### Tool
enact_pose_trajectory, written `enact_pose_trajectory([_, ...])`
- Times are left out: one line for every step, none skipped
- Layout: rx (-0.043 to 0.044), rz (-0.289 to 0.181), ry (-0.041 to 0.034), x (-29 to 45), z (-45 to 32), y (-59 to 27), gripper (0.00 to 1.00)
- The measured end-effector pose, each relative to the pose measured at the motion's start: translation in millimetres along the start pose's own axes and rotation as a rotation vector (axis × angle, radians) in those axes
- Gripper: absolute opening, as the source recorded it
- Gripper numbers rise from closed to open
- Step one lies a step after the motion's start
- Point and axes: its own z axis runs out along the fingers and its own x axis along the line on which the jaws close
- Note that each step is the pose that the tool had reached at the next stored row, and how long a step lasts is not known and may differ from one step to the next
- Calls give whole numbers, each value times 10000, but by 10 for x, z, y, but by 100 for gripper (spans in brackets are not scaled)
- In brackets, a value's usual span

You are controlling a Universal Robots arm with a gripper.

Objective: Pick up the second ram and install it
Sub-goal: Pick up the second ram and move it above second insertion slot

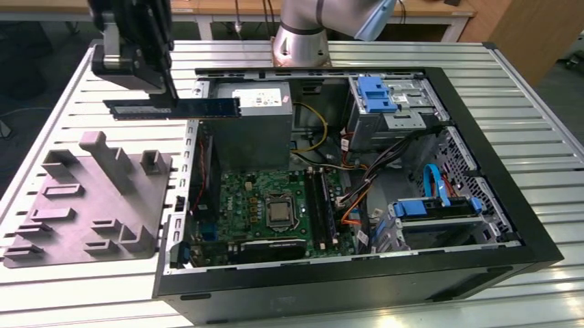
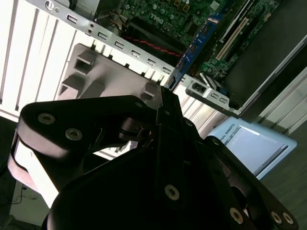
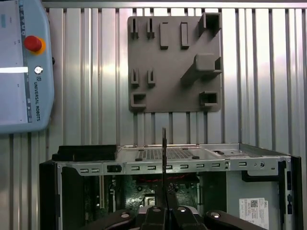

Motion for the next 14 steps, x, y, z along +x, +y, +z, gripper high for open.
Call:
enact_pose_trajectory([0,0,0,-1,0,-28,11])
enact_pose_trajectory([0,0,0,-2,0,-58,11])
enact_pose_trajectory([0,0,0,-2,0,-87,11])
enact_pose_trajectory([0,0,0,-3,0,-118,11])
enact_pose_trajectory([0,0,0,-4,0,-145,11])
enact_pose_trajectory([0,0,1,-5,-1,-177,11])
enact_pose_trajectory([0,0,0,-6,-1,-205,11])
enact_pose_trajectory([-1,0,0,-6,-1,-233,11])
enact_pose_trajectory([0,1,0,-7,0,-260,11])
enact_pose_trajectory([0,0,0,-8,0,-290,11])
enact_pose_trajectory([0,0,-1,-9,0,-319,11])
enact_pose_trajectory([0,0,0,-10,0,-346,11])
enact_pose_trajectory([0,0,0,-10,0,-376,11])
enact_pose_trajectory([0,1,0,-11,0,-404,11])
